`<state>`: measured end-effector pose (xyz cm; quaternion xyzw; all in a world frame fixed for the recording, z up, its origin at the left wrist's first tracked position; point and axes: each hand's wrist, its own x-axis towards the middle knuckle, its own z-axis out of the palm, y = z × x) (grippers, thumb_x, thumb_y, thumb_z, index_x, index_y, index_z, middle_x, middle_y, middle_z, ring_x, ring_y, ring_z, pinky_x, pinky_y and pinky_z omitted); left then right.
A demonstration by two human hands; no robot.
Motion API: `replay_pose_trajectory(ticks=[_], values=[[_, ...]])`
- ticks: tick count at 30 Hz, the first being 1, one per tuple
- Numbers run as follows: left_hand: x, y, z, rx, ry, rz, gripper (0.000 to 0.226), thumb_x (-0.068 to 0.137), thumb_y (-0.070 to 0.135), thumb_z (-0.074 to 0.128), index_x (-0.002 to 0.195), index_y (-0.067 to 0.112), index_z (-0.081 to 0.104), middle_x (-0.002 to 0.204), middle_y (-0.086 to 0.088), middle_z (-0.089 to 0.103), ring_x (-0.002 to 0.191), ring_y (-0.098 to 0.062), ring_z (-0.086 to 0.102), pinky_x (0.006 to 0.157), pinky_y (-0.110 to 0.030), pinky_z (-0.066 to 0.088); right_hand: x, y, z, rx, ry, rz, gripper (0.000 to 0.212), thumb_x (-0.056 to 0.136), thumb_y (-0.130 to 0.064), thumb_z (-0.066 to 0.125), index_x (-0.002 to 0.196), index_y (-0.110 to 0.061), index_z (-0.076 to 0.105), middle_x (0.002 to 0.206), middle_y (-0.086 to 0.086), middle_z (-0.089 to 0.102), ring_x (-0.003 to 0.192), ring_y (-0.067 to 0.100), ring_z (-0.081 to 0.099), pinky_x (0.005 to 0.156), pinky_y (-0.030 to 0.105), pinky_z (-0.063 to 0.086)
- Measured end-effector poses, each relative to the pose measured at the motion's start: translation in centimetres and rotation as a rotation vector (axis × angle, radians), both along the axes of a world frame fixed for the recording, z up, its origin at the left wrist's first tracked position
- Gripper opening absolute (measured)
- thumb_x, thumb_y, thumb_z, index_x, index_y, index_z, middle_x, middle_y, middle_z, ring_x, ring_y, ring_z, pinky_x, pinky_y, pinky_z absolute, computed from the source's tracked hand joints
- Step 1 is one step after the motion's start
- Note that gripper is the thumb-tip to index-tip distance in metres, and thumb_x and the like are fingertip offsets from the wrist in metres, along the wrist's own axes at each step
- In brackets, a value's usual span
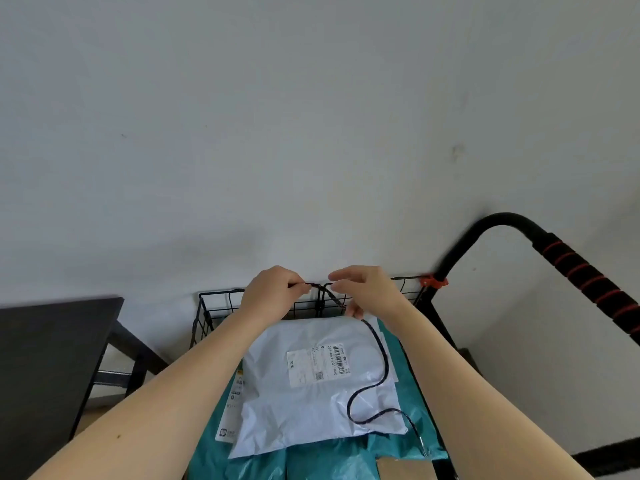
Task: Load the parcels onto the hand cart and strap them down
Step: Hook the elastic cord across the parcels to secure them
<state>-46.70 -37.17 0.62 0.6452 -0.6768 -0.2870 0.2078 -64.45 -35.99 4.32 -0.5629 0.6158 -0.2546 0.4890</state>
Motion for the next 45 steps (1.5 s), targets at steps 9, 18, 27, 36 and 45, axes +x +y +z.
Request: replay_pose_trajectory(ticks=[9, 18, 27, 36, 45], values=[[-1.1, -3.4, -2.3, 0.072, 0.071, 0.072, 0.018, 0.089, 0.031, 0.061, 0.091, 0.019, 0.075, 0.073, 0.005, 0.064, 0.067, -0.012, 0.053, 0.061, -0.026, 0.039, -0.6, -4.5, -3.9, -0.015, 0.155, 0.051, 0.009, 0.082, -0.013, 0.068, 0.090, -0.013, 0.072, 0.066, -0.002, 0.065, 0.056, 0.008, 0.055, 0.053, 0.016, 0.046], [-2.0, -5.5, -9.0, 0.095, 0.134, 0.341, 0.007, 0.086, 0.018, 0.064, 0.092, 0.021, 0.065, 0.090, 0.008, 0.058, 0.079, -0.010, 0.056, 0.067, -0.018, 0.037, -0.7, -9.7, -9.9, -0.028, 0.401, 0.011, 0.007, 0.077, -0.032, 0.072, 0.079, -0.025, 0.072, 0.065, -0.008, 0.063, 0.060, 0.010, 0.055, 0.050, 0.019, 0.036], [-3.3, -7.2, -18.5, 0.298, 0.113, 0.406, 0.018, 0.086, 0.012, 0.059, 0.098, 0.020, 0.069, 0.098, 0.006, 0.066, 0.088, -0.007, 0.056, 0.076, -0.016, 0.039, 0.7, -13.4, -18.4, -0.058, 0.656, 0.013, 0.016, 0.084, -0.030, 0.060, 0.095, -0.029, 0.073, 0.085, -0.003, 0.072, 0.076, 0.017, 0.061, 0.056, 0.021, 0.039], [-4.3, -9.6, -23.6, 0.251, 0.004, 0.515, 0.028, 0.094, 0.024, 0.050, 0.116, 0.029, 0.066, 0.115, 0.009, 0.067, 0.108, -0.014, 0.060, 0.080, -0.021, 0.041, 2.4, -14.2, -25.8, -0.197, 0.763, 0.132, 0.014, 0.088, -0.031, 0.056, 0.087, -0.021, 0.066, 0.081, 0.000, 0.069, 0.066, 0.016, 0.045, 0.054, 0.026, 0.028], [-4.6, -10.2, -26.7, 0.281, -0.082, 0.457, 0.036, 0.095, 0.030, 0.045, 0.130, 0.035, 0.054, 0.120, 0.002, 0.063, 0.110, -0.020, 0.059, 0.084, -0.028, 0.046, 2.9, -14.3, -29.8, -0.610, 0.684, 0.072, 0.023, 0.054, -0.013, 0.073, 0.048, -0.015, 0.051, 0.037, -0.004, 0.042, 0.032, 0.015, 0.039, 0.049, 0.008, 0.002]])
